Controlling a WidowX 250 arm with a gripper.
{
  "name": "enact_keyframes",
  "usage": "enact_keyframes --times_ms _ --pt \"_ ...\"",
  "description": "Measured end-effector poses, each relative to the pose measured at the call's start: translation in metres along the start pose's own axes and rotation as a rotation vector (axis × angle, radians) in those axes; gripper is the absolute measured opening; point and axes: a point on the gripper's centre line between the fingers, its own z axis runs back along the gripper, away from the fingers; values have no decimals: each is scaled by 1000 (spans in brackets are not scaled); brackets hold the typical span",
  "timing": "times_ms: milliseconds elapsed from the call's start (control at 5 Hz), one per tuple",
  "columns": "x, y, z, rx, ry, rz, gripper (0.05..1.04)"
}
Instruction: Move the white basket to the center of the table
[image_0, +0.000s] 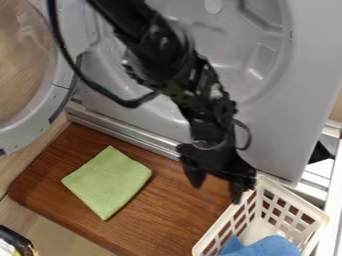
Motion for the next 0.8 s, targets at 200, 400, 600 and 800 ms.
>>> enact_keyframes --times_ms 200,400,600,800 --pt "-1 -11 -13 -4 10 -2 977" --pt "-1 -15 -32 34 23 9 865" --pt "0 -12 -36 84 -3 35 566" --pt "-3 -9 -41 125 16 37 285"
